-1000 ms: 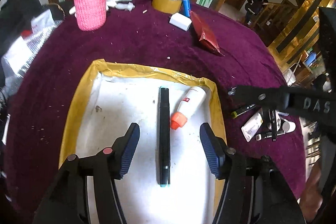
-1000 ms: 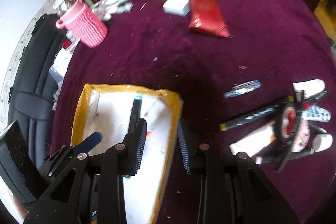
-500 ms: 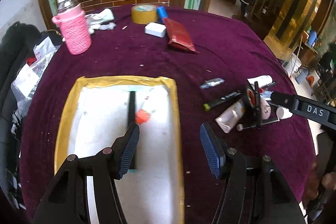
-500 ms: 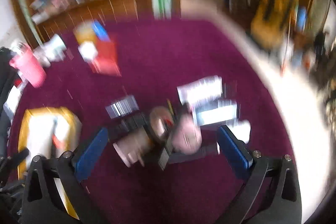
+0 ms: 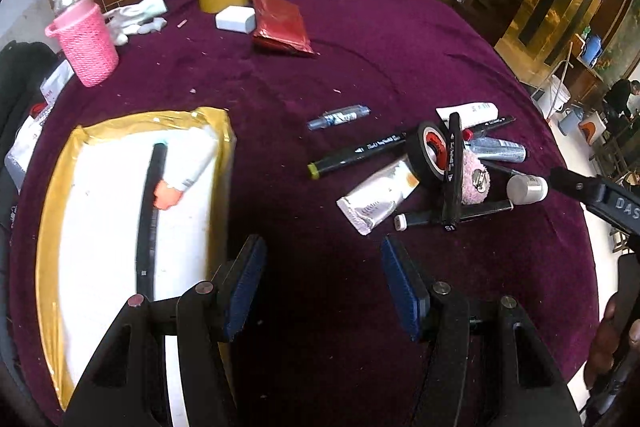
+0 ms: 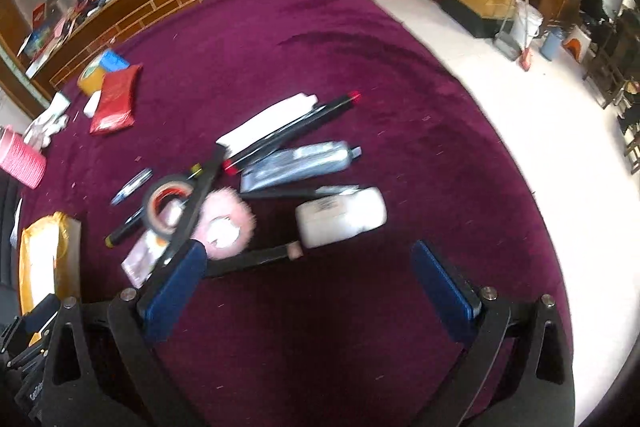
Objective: Organize objects
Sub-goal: 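Open both tools and move them back over the pile, then grasp the cream tube with daisy print with the left tool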
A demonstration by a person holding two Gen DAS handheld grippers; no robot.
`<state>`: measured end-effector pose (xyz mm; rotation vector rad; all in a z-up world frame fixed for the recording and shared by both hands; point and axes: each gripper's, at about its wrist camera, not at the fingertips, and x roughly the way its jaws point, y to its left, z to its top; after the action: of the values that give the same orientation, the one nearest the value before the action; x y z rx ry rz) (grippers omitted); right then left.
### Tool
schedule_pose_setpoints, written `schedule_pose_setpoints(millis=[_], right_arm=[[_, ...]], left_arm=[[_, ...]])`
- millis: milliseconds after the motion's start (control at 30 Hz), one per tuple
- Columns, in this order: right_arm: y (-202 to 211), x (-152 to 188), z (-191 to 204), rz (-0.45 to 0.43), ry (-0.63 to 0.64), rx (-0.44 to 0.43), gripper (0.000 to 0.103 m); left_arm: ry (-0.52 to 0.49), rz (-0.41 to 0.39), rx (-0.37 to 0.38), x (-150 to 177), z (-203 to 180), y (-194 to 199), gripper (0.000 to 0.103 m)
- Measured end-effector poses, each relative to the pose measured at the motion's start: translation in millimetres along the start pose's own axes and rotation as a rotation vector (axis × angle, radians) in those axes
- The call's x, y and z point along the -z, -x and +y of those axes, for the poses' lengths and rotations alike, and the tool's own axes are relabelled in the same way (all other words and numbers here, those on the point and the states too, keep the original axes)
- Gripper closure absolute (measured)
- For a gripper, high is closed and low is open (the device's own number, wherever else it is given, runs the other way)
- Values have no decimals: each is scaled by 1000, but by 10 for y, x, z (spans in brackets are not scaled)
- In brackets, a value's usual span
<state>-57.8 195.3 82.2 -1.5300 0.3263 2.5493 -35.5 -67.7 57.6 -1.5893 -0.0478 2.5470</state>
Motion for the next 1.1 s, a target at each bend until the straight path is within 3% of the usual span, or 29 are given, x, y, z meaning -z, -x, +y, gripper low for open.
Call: schedule_pose_setpoints(millis=[167, 533, 800, 867, 900, 1100], right_arm=[[-171, -12, -230, 57, -24, -34, 0], [-311, 14, -467, 103, -8, -67, 0], [-380, 32, -496, 130, 3, -97, 0], [-365, 43, -486, 126, 20, -104, 0], [-353, 44, -484, 121, 27, -107, 0], [-335, 29, -503, 112, 40, -114, 0]], left_arm=[[-27, 21, 17, -53, -128, -221, 49], [-216, 43, 76, -258, -493, -674, 49], [-338, 63, 2, -389, -807, -847, 50], [-308, 65, 24, -394, -786, -831, 63], [-294, 60, 31, -385, -763, -808, 75], [-247, 72, 88, -190, -696, -626, 81]])
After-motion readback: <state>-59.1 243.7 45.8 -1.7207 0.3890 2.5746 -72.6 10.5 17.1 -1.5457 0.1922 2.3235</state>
